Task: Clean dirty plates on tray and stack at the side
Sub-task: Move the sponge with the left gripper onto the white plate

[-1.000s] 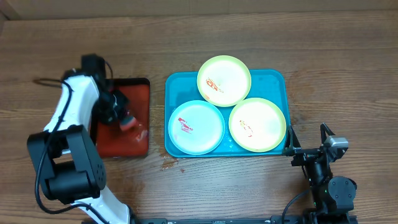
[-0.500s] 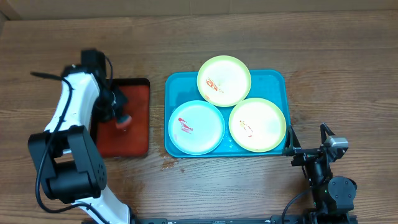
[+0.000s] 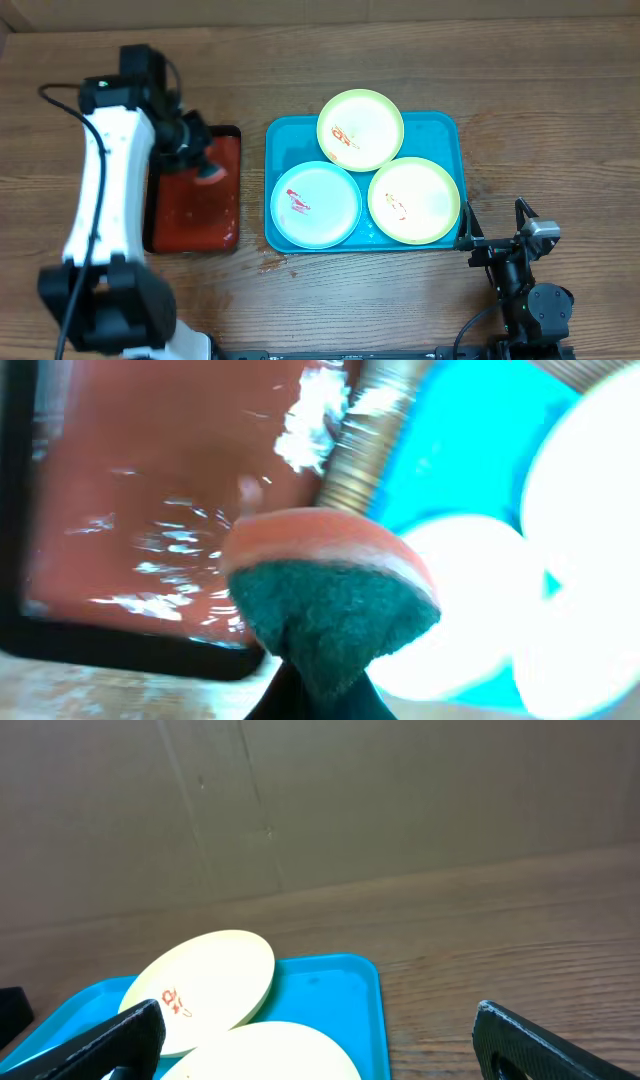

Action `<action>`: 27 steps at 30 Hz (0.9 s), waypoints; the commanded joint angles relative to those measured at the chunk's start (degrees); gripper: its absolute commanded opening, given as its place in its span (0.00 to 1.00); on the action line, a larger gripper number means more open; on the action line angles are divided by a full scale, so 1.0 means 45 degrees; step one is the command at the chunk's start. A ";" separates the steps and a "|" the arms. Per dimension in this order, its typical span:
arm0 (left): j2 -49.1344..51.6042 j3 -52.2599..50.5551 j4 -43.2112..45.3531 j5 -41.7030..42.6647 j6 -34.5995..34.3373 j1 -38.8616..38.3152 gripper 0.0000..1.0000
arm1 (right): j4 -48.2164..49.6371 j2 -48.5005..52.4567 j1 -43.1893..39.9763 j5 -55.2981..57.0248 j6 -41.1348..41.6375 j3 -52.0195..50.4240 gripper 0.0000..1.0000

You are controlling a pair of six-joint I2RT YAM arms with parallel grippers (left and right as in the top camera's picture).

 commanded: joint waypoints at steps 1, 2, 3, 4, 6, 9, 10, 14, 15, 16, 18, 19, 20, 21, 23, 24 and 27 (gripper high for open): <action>-0.0544 -0.0010 -0.0068 0.1316 0.1132 -0.2263 0.04 | 0.0083 -0.0126 0.0092 0.0121 -0.0044 -0.0131 1.00; -0.0495 -0.0194 0.0170 0.1321 0.1078 -0.2851 0.04 | 0.0083 -0.0126 0.0092 0.0121 -0.0044 -0.0131 1.00; -0.0452 -0.0408 0.0471 0.1326 0.1083 -0.3313 0.04 | 0.0083 -0.0126 0.0092 0.0121 -0.0044 -0.0131 1.00; -0.0423 -0.0729 0.0908 0.1277 0.1088 -0.3813 0.04 | 0.0083 -0.0126 0.0092 0.0121 -0.0044 -0.0131 1.00; -0.0355 -0.1632 0.2157 0.1020 0.1078 -0.4784 0.04 | 0.0083 -0.0126 0.0092 0.0121 -0.0044 -0.0131 1.00; -0.0160 -0.3104 0.4250 -0.0199 0.1083 -0.5906 0.04 | 0.0083 -0.0126 0.0092 0.0121 -0.0044 -0.0131 1.00; -0.0039 -0.3643 0.4979 -0.0816 0.1078 -0.6227 0.04 | 0.0083 -0.0126 0.0092 0.0126 -0.0044 -0.0131 1.00; 0.0457 -0.5105 0.6805 -0.1681 0.1083 -0.6887 0.04 | 0.0083 -0.0126 0.0092 0.0121 -0.0044 -0.0131 1.00; 0.0612 -0.5348 0.7125 -0.1685 0.1078 -0.6941 0.04 | 0.0083 -0.0126 0.0092 0.0126 -0.0044 -0.0131 1.00; 0.0748 -0.5508 0.7291 -0.1690 0.1073 -0.6936 0.04 | 0.0083 -0.0126 0.0092 0.0121 -0.0044 -0.0131 1.00; 0.1132 -0.5615 0.7388 -0.1719 0.0865 -0.6907 0.04 | 0.0083 -0.0126 0.0092 0.0121 -0.0044 -0.0131 1.00; 0.1307 -0.5615 0.7446 -0.1710 0.0753 -0.6907 0.04 | 0.0083 -0.0126 0.0092 0.0121 -0.0044 -0.0131 1.00; 0.1525 -0.5615 0.7572 -0.1695 0.0554 -0.6912 0.04 | 0.0083 -0.0126 0.0092 0.0121 -0.0044 -0.0131 1.00; 0.1744 -0.5615 0.7732 -0.1642 0.0325 -0.6912 0.04 | 0.0083 -0.0126 0.0092 0.0121 -0.0044 -0.0131 1.00; 0.2089 -0.5615 0.8009 -0.1637 0.0034 -0.6926 0.04 | 0.0083 -0.0126 0.0092 0.0121 -0.0044 -0.0131 1.00; 0.2293 -0.5615 0.8213 -0.1579 -0.0015 -0.6946 0.04 | 0.0083 -0.0126 0.0092 0.0121 -0.0044 -0.0131 1.00; 0.2327 -0.5605 0.8485 -0.1545 -0.0015 -0.6931 0.04 | 0.0083 -0.0126 0.0092 0.0121 -0.0044 -0.0131 1.00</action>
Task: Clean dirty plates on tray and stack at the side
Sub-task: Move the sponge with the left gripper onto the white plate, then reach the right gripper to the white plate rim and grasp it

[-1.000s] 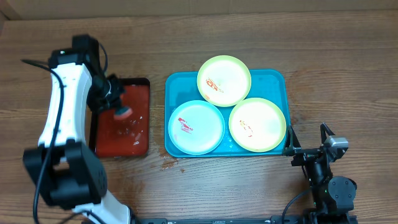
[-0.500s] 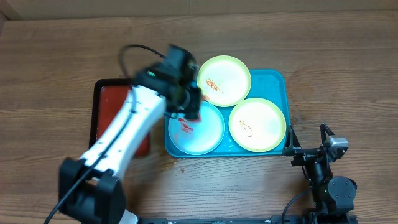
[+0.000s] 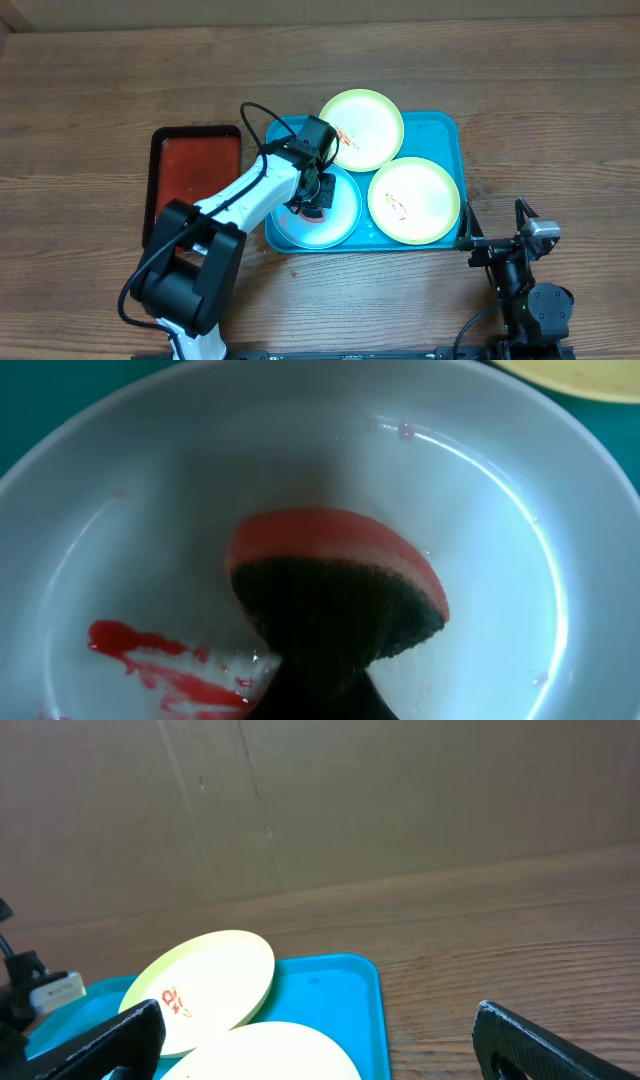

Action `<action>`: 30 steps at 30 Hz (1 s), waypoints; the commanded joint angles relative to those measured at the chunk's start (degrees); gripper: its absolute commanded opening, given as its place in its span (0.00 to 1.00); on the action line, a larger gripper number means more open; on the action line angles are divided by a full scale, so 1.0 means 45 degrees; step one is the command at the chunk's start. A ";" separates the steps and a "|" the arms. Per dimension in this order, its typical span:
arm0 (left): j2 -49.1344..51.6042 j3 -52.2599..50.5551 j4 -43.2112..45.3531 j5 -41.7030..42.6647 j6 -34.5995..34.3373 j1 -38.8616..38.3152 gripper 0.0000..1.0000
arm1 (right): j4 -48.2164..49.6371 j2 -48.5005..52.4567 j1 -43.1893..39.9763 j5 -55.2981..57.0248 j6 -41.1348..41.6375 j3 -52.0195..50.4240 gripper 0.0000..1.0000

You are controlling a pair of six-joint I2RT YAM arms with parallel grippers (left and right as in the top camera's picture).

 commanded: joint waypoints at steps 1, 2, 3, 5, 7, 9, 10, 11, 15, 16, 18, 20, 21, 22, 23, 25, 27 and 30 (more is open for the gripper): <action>0.0194 0.0019 0.0359 -0.0117 -0.0321 -0.0015 0.04 | 0.0078 -0.0126 0.0097 0.0117 -0.0044 -0.0131 1.00; 0.0194 0.0019 0.0413 -0.0117 -0.0321 -0.0010 0.04 | 0.0078 -0.0126 0.0097 0.0117 -0.0044 -0.0131 1.00; 0.0194 0.0019 0.0452 -0.0117 -0.0321 -0.0010 0.04 | 0.0083 -0.0126 0.0097 0.0121 -0.0049 -0.0131 1.00; 0.0194 0.0029 0.0466 -0.0068 -0.0321 -0.0015 0.04 | 0.0733 -0.0126 0.0097 0.0505 -0.0039 -0.0131 1.00; 0.0194 0.0068 0.0384 0.0126 -0.0316 0.0000 0.04 | 0.1681 -0.0126 0.0107 -0.0223 0.0495 -0.0131 1.00; 0.0165 0.0277 0.0058 0.0126 -0.0316 0.0039 0.04 | 0.1977 -0.0126 0.0112 -0.1239 0.1010 -0.0131 1.00; 0.0126 0.0447 -0.0194 0.0131 -0.0316 0.0073 0.04 | 0.2302 -0.0126 0.0112 -0.1214 0.1010 -0.0131 1.00; 0.0097 0.0641 -0.0471 0.0131 -0.0316 0.0112 0.04 | 0.2710 -0.0126 0.0107 -0.1302 0.1112 -0.0131 1.00; -0.0063 0.1574 -0.1583 0.0131 -0.0321 0.0311 0.04 | 0.5736 -0.0126 0.0107 -0.3308 0.1389 -0.0121 1.00; -0.0063 0.1710 -0.1715 0.0136 -0.0321 0.0340 0.04 | 0.6305 -0.0126 0.0107 -0.3623 0.1394 -0.0034 1.00; -0.0063 0.1846 -0.1753 0.0442 -0.0316 0.0403 0.04 | 0.6159 -0.0087 0.0102 -0.3861 0.1394 0.0573 1.00; -0.0063 0.1851 -0.1700 0.0874 -0.0330 0.0432 0.04 | 0.4240 0.0209 0.0092 -0.3842 0.1103 0.1821 1.00; -0.0063 0.1851 -0.1705 0.1049 -0.0325 0.0427 0.04 | 0.2725 0.0573 0.0083 -0.3784 0.0753 0.2749 1.00; -0.0063 0.1851 -0.1719 0.1098 -0.0345 0.0427 0.04 | 0.1331 0.1030 0.0083 -0.3633 0.0500 0.3643 1.00; -0.0063 0.1851 -0.1734 0.1093 -0.0505 0.0427 0.04 | -0.0160 0.1710 0.0087 -0.3492 0.0194 0.4692 1.00; -0.0058 0.1841 -0.1758 0.1083 -0.0918 0.0427 0.04 | -0.2443 0.3356 0.0087 -0.3468 -0.0491 0.6674 1.00; -0.0058 0.1836 -0.1749 0.1073 -0.1292 0.0427 0.04 | -0.4041 0.5328 0.0087 -0.3769 -0.1044 0.8582 1.00; -0.0058 0.1841 -0.1710 0.1030 -0.1598 0.0427 0.04 | -0.5353 0.8393 0.0112 -0.6926 -0.1370 1.1074 1.00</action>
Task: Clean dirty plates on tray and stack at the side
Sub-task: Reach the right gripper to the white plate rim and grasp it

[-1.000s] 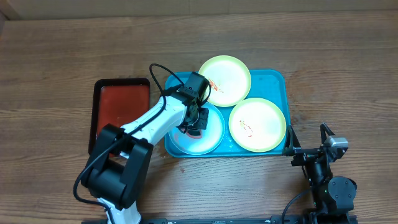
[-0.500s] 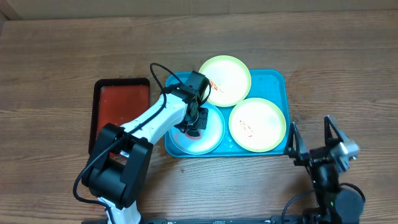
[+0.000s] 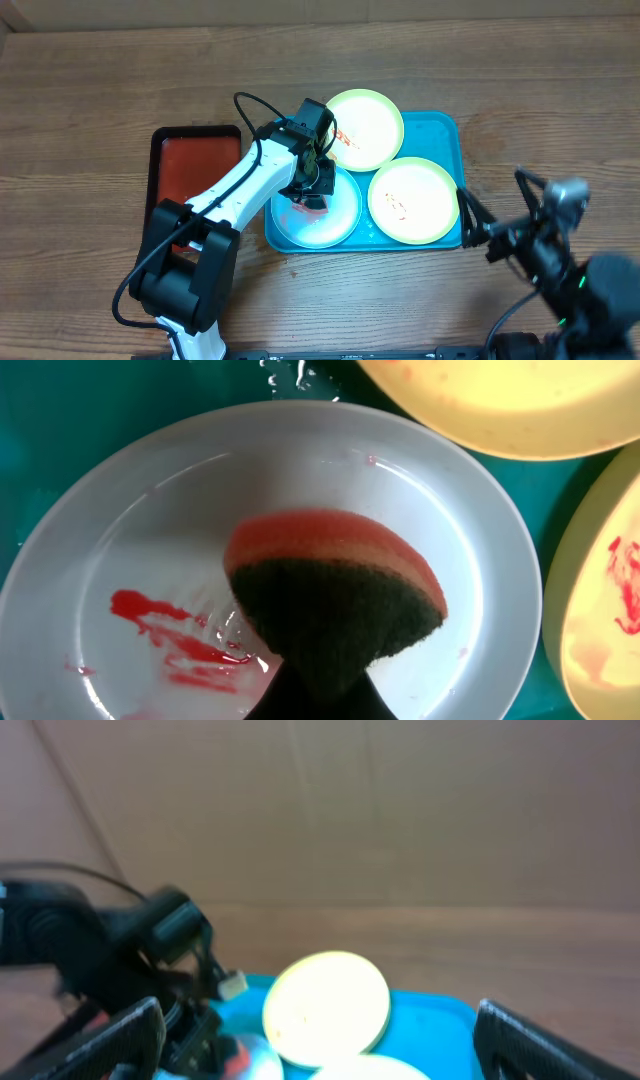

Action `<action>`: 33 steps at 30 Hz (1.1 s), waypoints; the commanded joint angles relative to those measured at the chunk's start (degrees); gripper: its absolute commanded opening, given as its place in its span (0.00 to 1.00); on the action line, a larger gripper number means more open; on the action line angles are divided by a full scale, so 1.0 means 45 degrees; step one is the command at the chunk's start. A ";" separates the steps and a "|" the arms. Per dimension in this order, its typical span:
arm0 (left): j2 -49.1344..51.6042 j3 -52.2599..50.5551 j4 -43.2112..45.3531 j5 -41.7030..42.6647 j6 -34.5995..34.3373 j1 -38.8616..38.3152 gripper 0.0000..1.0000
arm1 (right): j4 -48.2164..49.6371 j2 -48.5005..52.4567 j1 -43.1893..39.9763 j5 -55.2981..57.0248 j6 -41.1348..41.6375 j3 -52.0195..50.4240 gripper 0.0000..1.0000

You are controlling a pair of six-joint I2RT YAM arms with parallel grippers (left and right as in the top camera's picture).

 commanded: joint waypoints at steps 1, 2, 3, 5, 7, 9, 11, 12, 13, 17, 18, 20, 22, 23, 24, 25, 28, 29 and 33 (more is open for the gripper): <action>-0.0121 0.0233 0.0019 0.0194 -0.0782 0.0068 0.04 | -0.0865 0.3021 0.0107 -0.3711 -0.0821 0.2385 1.00; -0.0121 0.0233 0.0015 0.0199 -0.0850 0.0068 0.04 | -0.0962 0.3881 0.0107 -0.4847 -0.0782 0.2895 1.00; -0.0121 0.0233 -0.0010 0.0204 -0.0913 0.0068 0.04 | -0.0816 0.4643 0.0107 -0.5999 -0.0787 0.3283 1.00; -0.0121 0.0233 -0.0024 0.0194 -0.0947 0.0073 0.04 | -0.0073 0.5931 0.0107 -0.7732 -0.0772 0.3687 1.00; -0.0121 0.0233 -0.0024 0.0189 -0.0952 0.0068 0.04 | 0.1083 0.7213 0.0112 -0.8825 0.0068 0.3876 1.00; -0.0117 0.0233 0.0000 0.0044 -0.0957 0.0068 0.04 | 0.1195 0.8184 0.0262 -0.8752 0.0121 0.4022 1.00; -0.0117 0.0233 -0.0058 -0.0330 -0.1103 0.0073 0.04 | 0.0544 0.8932 0.0602 -0.7208 0.0092 0.4201 1.00; -0.0117 0.0233 -0.0097 -0.0476 -0.1161 0.0073 0.04 | -0.0146 0.9355 0.0913 -0.5649 0.0078 0.4381 1.00; -0.0117 0.0233 -0.0121 -0.0525 -0.1239 0.0092 0.04 | -0.0952 0.9792 0.1292 -0.3861 0.0083 0.4653 1.00; -0.0117 0.0233 -0.0175 -0.0476 -0.1428 0.0233 0.04 | -0.3745 1.1570 0.2642 0.0699 0.0092 0.6037 1.00; -0.0117 0.0233 -0.0194 -0.0476 -0.1428 0.0277 0.04 | -0.4143 1.2046 0.2866 0.1078 0.0097 0.6363 1.00; -0.0117 0.0233 -0.0219 -0.0476 -0.1428 0.0359 0.04 | -0.4473 1.2876 0.3147 0.1146 0.0078 0.6800 0.96; -0.0117 0.0233 -0.0228 -0.0384 -0.1443 0.0408 0.04 | -0.4435 1.3678 0.3371 0.1137 -0.0083 0.6999 0.79; -0.0117 0.0233 -0.0233 -0.0379 -0.1467 0.0413 0.04 | -0.4318 1.3984 0.3478 0.1146 -0.0243 0.7004 0.73; -0.0117 0.0233 -0.0257 -0.0379 -0.1467 0.0413 0.04 | -0.4211 1.4324 0.3599 0.1137 -0.0476 0.7004 0.70; -0.0117 0.0233 -0.0301 -0.0384 -0.1467 0.0413 0.04 | -0.4075 1.4707 0.3755 0.1146 -0.0636 0.7004 0.64; -0.0117 0.0219 -0.0374 -0.0384 -0.1574 0.0413 0.04 | -0.3793 1.5606 0.4163 0.1088 -0.1190 0.7004 0.57; -0.0117 0.0209 -0.0364 -0.0384 -0.1593 0.0413 0.04 | -0.3711 1.5907 0.4337 0.1093 -0.1409 0.7004 0.57; -0.0117 0.0175 -0.0350 -0.0384 -0.1661 0.0413 0.04 | -0.3371 1.6674 0.4823 0.1073 -0.2200 0.7004 0.57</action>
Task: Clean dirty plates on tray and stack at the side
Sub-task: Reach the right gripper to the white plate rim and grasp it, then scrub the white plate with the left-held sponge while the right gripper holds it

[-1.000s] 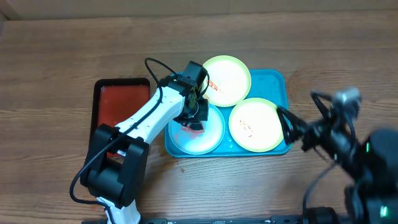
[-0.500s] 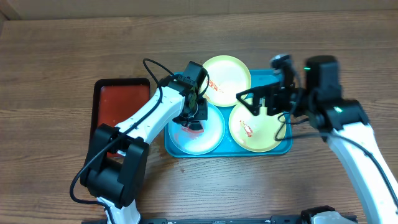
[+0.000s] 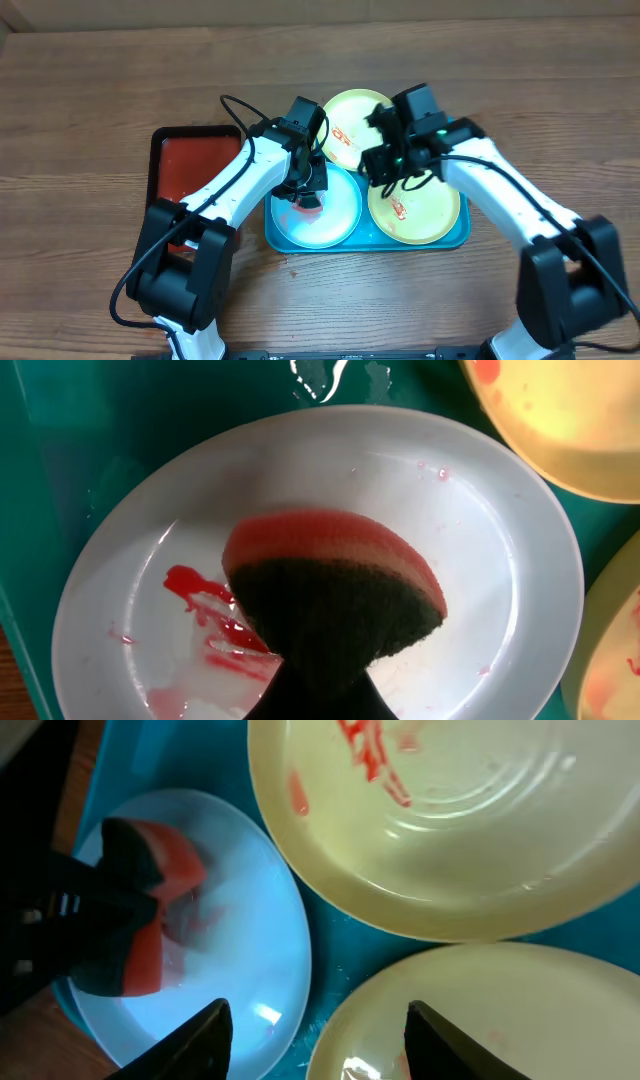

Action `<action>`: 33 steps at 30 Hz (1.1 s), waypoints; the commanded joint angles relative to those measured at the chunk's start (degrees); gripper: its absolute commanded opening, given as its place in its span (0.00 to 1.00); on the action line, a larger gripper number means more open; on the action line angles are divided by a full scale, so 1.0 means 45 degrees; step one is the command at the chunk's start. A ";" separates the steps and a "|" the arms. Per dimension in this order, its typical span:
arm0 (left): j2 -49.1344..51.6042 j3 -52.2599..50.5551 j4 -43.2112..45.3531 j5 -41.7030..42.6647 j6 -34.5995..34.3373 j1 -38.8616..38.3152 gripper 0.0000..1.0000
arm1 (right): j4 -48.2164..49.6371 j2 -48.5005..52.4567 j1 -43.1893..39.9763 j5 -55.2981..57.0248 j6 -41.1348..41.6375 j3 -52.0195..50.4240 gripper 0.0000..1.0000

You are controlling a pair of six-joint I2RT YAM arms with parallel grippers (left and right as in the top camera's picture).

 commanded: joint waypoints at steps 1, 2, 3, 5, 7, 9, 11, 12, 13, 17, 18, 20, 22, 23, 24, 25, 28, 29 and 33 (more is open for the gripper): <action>-0.0117 0.0165 0.0005 -0.0092 -0.0219 0.0029 0.04 | 0.0223 0.0345 0.0374 0.0136 -0.1025 0.0282 0.57; -0.0117 0.0165 0.0005 -0.0092 -0.0214 0.0015 0.04 | 0.0243 0.0413 0.0447 0.0063 -0.1307 0.0277 0.57; -0.0117 0.0165 0.0000 -0.0087 -0.0219 0.0015 0.04 | 0.0267 0.0457 0.0505 0.0068 -0.1511 0.0277 0.57; -0.0117 0.0165 0.0000 -0.0092 -0.0214 0.0015 0.04 | 0.0398 0.0476 0.0602 0.0073 -0.2011 0.0277 0.57; -0.0117 0.0165 0.0000 -0.0087 -0.0219 0.0015 0.04 | 0.0573 0.0500 0.0670 0.0083 -0.2370 0.0277 0.57; -0.0117 0.0165 0.0000 -0.0092 -0.0219 0.0015 0.04 | 0.0685 0.0593 0.0665 0.0160 -0.2555 0.0277 0.57; -0.0117 0.0165 0.0000 -0.0087 -0.0214 0.0015 0.04 | 0.0782 0.0772 0.0665 0.0175 -0.2555 0.0277 0.57; -0.0117 0.0165 -0.0015 -0.0087 -0.0214 0.0015 0.04 | 0.0879 0.0933 0.0665 0.0170 -0.2550 0.0272 0.57; -0.0117 0.0165 -0.0039 -0.0087 -0.0214 0.0015 0.04 | 0.0928 0.1015 0.0665 0.0170 -0.2550 0.0272 0.57; -0.0117 0.0165 -0.0155 -0.0092 -0.0219 0.0005 0.04 | 0.0957 0.1365 0.0685 0.0170 -0.2540 0.0272 0.57; -0.0117 0.0160 -0.0204 -0.0087 -0.0228 -0.0005 0.04 | 0.0928 0.1457 0.0685 0.0175 -0.2540 0.0272 0.57; -0.0117 0.0087 -0.0233 -0.0087 -0.0442 -0.0019 0.04 | 0.0937 0.1666 0.0680 0.0180 -0.2545 0.0272 0.57; -0.0117 -0.0087 -0.0194 -0.0092 -0.0806 -0.0063 0.04 | 0.0981 0.2021 0.0680 0.0170 -0.2540 0.0272 0.56; -0.0117 -0.0214 -0.0102 -0.0092 -0.0884 -0.0083 0.04 | 0.0971 0.2137 0.0680 0.0151 -0.2535 0.0272 0.56; -0.0117 -0.0330 0.0005 -0.0058 -0.0884 -0.0097 0.04 | 0.0962 0.2244 0.0680 0.0034 -0.2535 0.0272 0.55; -0.0117 -0.0403 0.0058 -0.0005 -0.0874 -0.0117 0.04 | 0.0962 0.2302 0.0680 -0.0092 -0.2521 0.0272 0.54; -0.0117 -0.0525 0.0165 0.0228 -0.0874 -0.0180 0.04 | 0.1020 0.2351 0.0685 -0.0257 -0.2497 0.0272 0.54; -0.0117 -0.0525 0.0204 0.0248 -0.0874 -0.0209 0.04 | 0.1039 0.2351 0.0685 -0.0253 -0.2501 0.0272 0.54; -0.0117 -0.0529 0.0452 0.0243 -0.0865 -0.0384 0.04 | 0.1180 0.2448 0.0680 -0.0253 -0.2497 0.0272 0.53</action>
